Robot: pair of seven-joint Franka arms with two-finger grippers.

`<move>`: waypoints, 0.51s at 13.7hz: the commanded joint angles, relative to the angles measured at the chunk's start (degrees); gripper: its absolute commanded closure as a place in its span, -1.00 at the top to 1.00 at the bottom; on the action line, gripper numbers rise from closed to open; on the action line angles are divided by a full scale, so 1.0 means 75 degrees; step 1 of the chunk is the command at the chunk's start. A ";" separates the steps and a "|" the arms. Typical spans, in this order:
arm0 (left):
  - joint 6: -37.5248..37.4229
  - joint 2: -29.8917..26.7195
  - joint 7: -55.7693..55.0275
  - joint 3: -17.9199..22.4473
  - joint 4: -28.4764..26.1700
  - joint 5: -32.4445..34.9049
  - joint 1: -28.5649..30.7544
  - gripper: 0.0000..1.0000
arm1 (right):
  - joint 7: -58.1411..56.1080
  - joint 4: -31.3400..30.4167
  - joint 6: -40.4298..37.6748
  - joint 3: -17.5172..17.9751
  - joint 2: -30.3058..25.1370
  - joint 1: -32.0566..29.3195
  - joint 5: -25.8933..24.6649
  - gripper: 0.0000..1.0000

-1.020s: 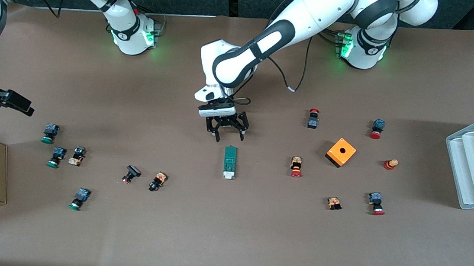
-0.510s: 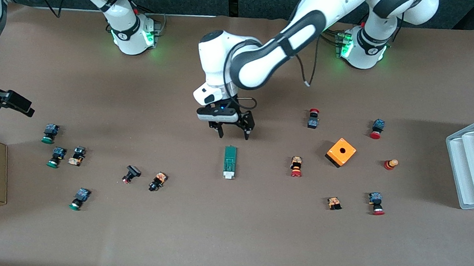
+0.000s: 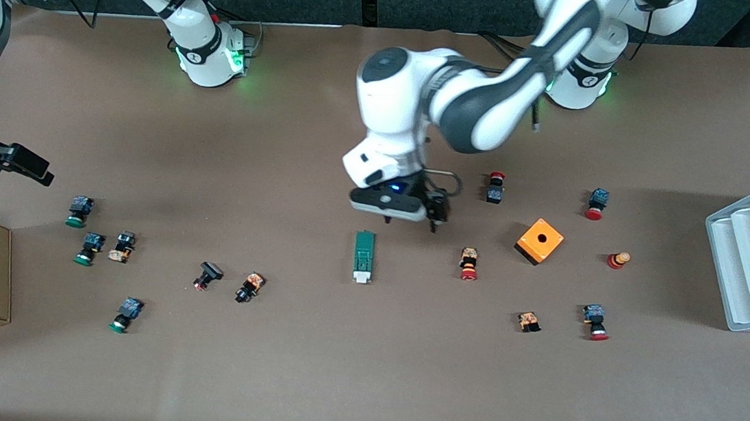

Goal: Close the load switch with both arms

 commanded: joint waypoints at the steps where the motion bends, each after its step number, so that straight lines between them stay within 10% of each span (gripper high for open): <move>1: -0.0413 -0.0635 0.1105 -0.0073 -0.0194 -0.0915 0.0866 1.00 | -0.0007 0.0307 -0.0016 0.0010 0.0121 0.0062 -0.0221 1.00; 7: -0.1349 -0.0930 0.2793 -0.0062 0.0297 -0.2310 0.2776 1.00 | -0.0007 0.0308 -0.0005 -0.0002 0.0133 0.0038 -0.0151 1.00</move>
